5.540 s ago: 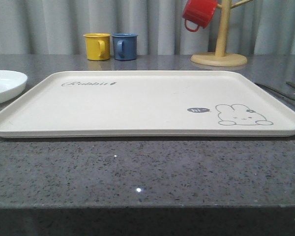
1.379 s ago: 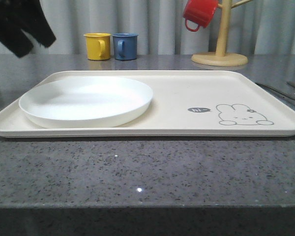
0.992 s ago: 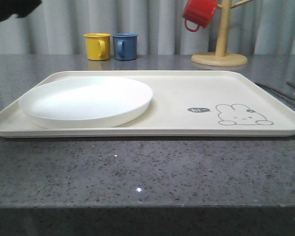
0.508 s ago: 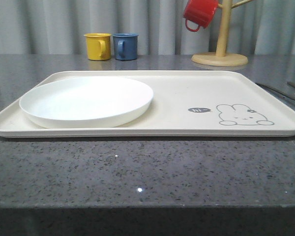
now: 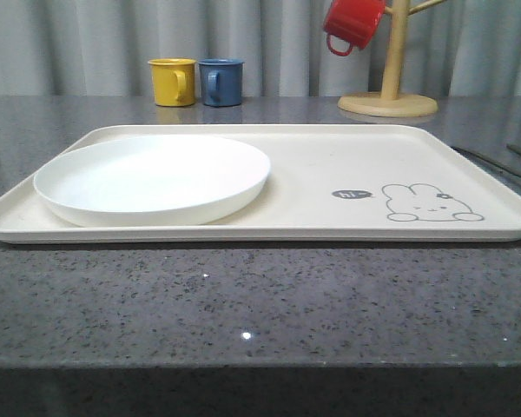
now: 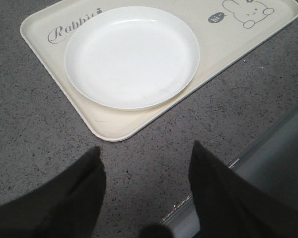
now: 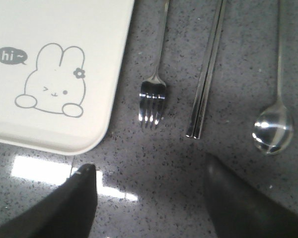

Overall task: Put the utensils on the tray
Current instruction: 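Grasp the silver fork beside the tray with the right gripper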

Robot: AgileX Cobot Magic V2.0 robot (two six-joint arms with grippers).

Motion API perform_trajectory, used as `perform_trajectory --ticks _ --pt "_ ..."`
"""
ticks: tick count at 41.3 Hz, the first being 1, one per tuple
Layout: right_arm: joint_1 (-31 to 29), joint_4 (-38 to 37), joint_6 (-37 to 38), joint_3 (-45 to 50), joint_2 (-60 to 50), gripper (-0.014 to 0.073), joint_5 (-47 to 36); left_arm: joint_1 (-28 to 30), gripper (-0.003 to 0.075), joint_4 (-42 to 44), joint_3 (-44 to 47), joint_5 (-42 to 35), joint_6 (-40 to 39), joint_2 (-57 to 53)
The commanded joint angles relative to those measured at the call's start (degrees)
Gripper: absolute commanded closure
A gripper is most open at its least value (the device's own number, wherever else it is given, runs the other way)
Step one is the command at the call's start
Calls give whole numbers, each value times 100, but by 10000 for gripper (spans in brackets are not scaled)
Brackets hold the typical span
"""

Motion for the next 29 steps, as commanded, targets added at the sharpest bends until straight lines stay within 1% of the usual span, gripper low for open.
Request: perform_trajectory --ticks 1,7,10,21,29 --pt "6 23 -73 -522 495 132 15 -44 355 -43 -150 -408 -54 9" --pt "6 -47 -73 -1034 1315 263 181 -44 355 -43 -150 -408 -54 9" --pt "6 -53 -73 -1247 1647 287 230 -44 355 -43 -150 -408 -54 9" --pt "6 -53 -73 -1857 2687 286 243 -44 355 -43 -150 -408 -54 9" --pt "6 -53 -73 -2185 3224 286 226 -44 355 -43 -150 -408 -54 9"
